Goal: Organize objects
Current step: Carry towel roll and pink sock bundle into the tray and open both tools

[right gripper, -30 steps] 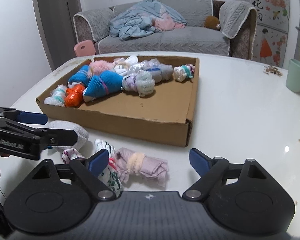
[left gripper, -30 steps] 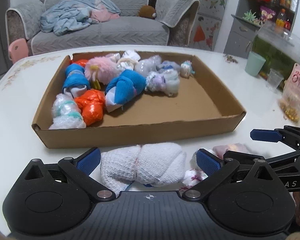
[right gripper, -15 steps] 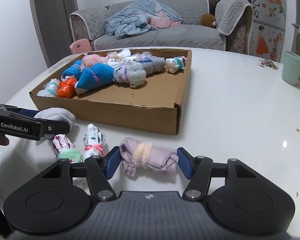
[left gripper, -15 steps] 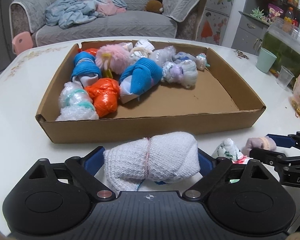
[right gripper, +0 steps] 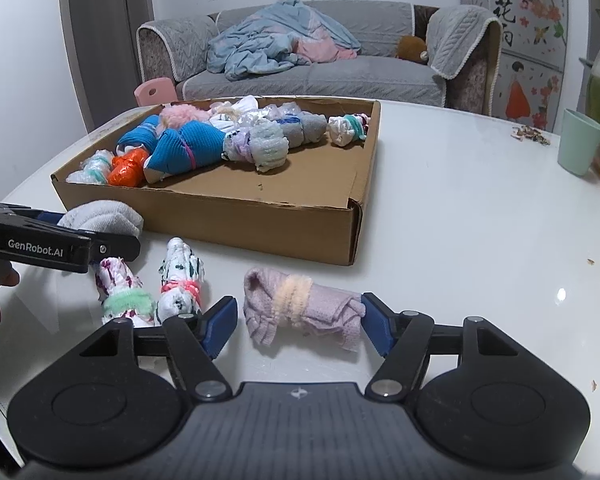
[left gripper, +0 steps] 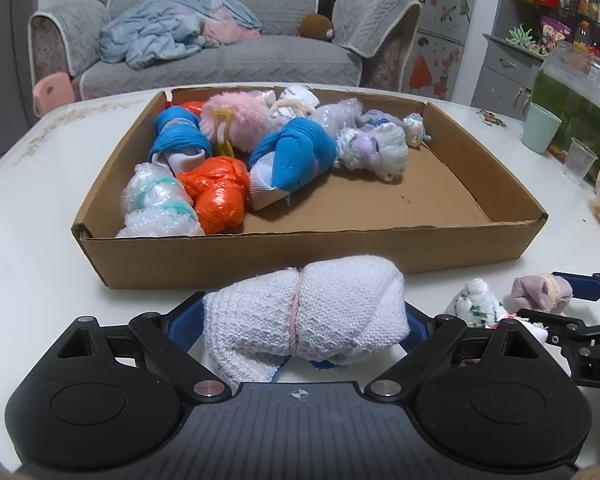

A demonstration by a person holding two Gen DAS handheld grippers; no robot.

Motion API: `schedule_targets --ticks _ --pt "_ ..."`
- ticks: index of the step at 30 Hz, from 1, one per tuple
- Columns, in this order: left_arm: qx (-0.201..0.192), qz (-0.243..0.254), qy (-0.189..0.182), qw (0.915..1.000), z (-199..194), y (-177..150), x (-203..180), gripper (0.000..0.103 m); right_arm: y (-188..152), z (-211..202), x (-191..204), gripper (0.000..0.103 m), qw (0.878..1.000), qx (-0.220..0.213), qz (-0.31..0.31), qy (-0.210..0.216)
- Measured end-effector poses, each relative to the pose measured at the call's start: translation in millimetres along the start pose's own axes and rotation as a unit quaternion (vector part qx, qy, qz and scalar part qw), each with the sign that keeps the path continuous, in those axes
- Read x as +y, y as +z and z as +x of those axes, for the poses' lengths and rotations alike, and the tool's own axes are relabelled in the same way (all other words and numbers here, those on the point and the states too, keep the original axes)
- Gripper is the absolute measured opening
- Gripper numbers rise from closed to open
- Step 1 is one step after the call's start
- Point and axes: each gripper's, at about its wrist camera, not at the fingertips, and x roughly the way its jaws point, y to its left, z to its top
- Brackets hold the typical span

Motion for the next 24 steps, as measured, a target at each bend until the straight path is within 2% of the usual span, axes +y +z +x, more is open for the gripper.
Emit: schedule_targets --ticks 2,8,10,12,13,17,24 --pt "-0.007 -0.001 0.003 1.0000 0 -1 1 0.097 -2 0 1 0.075 1.000 -0.002 -0.001 -0.002" --pt "-0.025 -0.008 0.017 0.9995 2 -4 1 0.100 -4 0 3 0.077 1.000 -0.013 0.007 -0.010" --pt "-0.027 -0.018 0.017 0.9993 2 -4 3 0.100 -3 0 3 0.074 1.000 -0.017 0.009 -0.013" --pt "-0.030 -0.013 0.019 0.9993 1 -4 2 0.095 -4 1 4 0.059 1.000 -0.021 0.006 -0.020" --pt "-0.032 -0.008 0.024 0.9992 1 -5 1 0.091 -4 0 5 0.057 0.999 -0.022 0.003 -0.023" --pt "-0.034 0.001 0.025 0.9991 -2 -6 2 0.083 -6 -3 3 0.056 1.000 -0.025 0.003 -0.018" --pt "-0.036 0.016 0.030 0.9988 -22 -6 8 0.080 -3 -18 -3 0.056 0.999 -0.038 -0.001 -0.016"
